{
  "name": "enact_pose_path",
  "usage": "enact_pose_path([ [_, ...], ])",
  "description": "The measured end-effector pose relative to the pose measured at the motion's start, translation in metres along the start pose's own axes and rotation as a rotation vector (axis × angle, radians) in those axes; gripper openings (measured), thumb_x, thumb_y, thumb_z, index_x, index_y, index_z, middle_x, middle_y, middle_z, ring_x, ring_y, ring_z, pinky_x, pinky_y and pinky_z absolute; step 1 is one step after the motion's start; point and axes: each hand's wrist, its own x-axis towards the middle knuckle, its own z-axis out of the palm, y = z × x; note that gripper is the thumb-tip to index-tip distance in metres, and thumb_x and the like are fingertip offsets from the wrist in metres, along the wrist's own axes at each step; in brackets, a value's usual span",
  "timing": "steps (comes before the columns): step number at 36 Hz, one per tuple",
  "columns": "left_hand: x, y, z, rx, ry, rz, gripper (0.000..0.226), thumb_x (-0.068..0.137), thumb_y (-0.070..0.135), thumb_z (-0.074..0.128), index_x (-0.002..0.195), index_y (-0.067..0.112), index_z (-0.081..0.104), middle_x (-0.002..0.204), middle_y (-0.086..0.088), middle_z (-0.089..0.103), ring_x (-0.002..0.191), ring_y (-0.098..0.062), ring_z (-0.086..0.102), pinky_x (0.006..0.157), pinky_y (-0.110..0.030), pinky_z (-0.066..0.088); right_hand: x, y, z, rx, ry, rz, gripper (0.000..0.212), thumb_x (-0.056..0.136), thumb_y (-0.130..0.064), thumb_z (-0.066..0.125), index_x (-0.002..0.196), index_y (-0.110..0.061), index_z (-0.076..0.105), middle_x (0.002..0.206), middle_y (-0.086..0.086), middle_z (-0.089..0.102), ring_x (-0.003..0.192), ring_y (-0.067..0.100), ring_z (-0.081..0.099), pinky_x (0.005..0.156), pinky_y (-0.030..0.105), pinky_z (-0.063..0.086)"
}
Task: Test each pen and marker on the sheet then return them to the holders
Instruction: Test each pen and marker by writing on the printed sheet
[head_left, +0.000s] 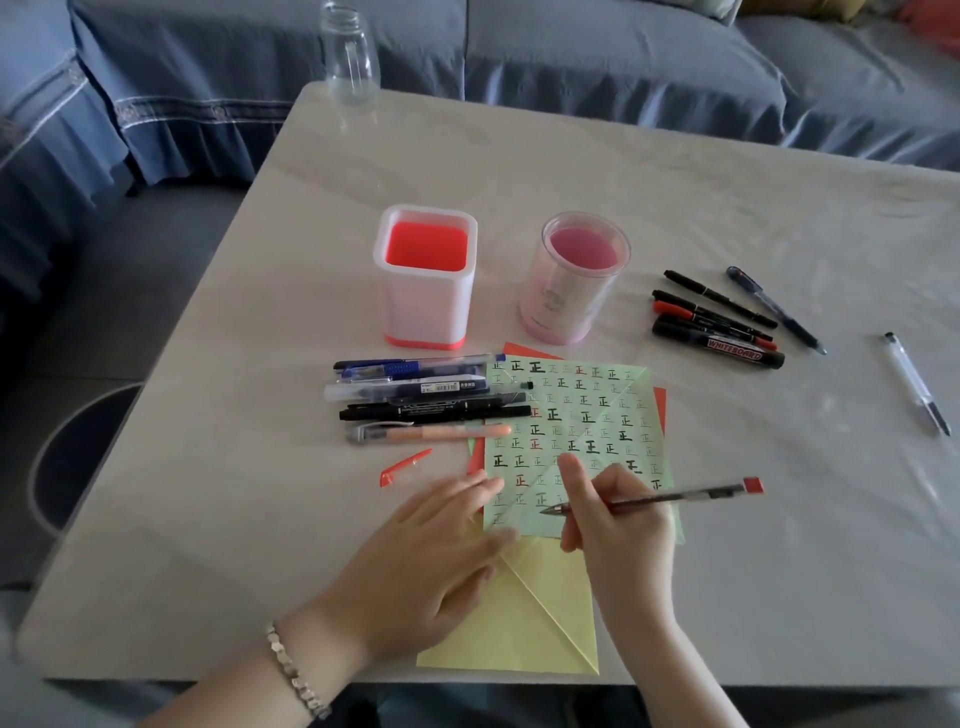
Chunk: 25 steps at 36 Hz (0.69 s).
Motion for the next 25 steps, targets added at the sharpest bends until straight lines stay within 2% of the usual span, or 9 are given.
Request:
enact_pose_path([
  [5,-0.001,-0.002,0.000,-0.056,-0.026,-0.032,0.033,0.090,0.035,0.045,0.118,0.032,0.061,0.140,-0.005,0.045,0.132,-0.020,0.034,0.113,-0.028,0.016,-0.001,0.020,0.015,-0.079,0.089,-0.052,0.047,0.082,-0.016,0.066,0.045,-0.011,0.038,0.035,0.006,0.043,0.036,0.015,0.037,0.043,0.027,0.035],
  [9,-0.001,-0.001,-0.001,-0.104,0.008,-0.028,0.032,0.094,0.037,0.041,0.116,0.029,0.063,0.137,-0.006,0.049,0.130,-0.021,0.036,0.111,-0.030,0.020,-0.004,0.029,0.020,-0.125,0.166,-0.089,0.048,0.081,-0.008,0.064,0.044,-0.015,0.034,0.039,0.009,0.040,0.040,0.009,0.032,0.045,0.022,0.031],
  [14,0.000,-0.001,0.000,-0.116,0.019,-0.030,0.032,0.092,0.036,0.044,0.117,0.027,0.063,0.136,-0.005,0.050,0.129,-0.021,0.039,0.111,-0.031,0.023,-0.004,0.034,0.023,-0.132,0.158,-0.146,0.039,0.074,-0.022,0.056,0.045,-0.008,0.036,0.041,0.017,0.043,0.041,0.011,0.035,0.047,0.024,0.034],
  [18,0.001,-0.001,0.000,-0.121,0.023,-0.040,0.032,0.091,0.034,0.046,0.114,0.026,0.066,0.135,-0.005,0.052,0.128,-0.021,0.041,0.110,-0.031,0.023,-0.004,0.038,0.023,-0.176,0.139,-0.203,0.038,0.075,-0.026,0.055,0.045,-0.012,0.035,0.039,0.011,0.042,0.041,0.011,0.035,0.047,0.017,0.032],
  [22,0.001,0.000,-0.001,-0.135,0.029,-0.044,0.032,0.092,0.035,0.043,0.112,0.026,0.068,0.134,-0.005,0.053,0.127,-0.021,0.043,0.111,-0.029,0.022,-0.004,0.039,0.024,-0.219,0.141,-0.256,0.038,0.074,-0.033,0.052,0.047,-0.010,0.038,0.040,-0.006,0.034,0.045,0.010,0.035,0.047,0.011,0.030],
  [25,0.001,0.000,-0.002,-0.137,0.031,-0.043,0.033,0.093,0.034,0.043,0.112,0.026,0.068,0.134,-0.005,0.053,0.127,-0.021,0.042,0.112,-0.028,0.020,-0.004,0.040,0.025,-0.231,0.133,-0.266,0.041,0.073,-0.038,0.048,0.047,-0.008,0.037,0.040,-0.005,0.036,0.045,0.010,0.036,0.048,0.012,0.031],
])
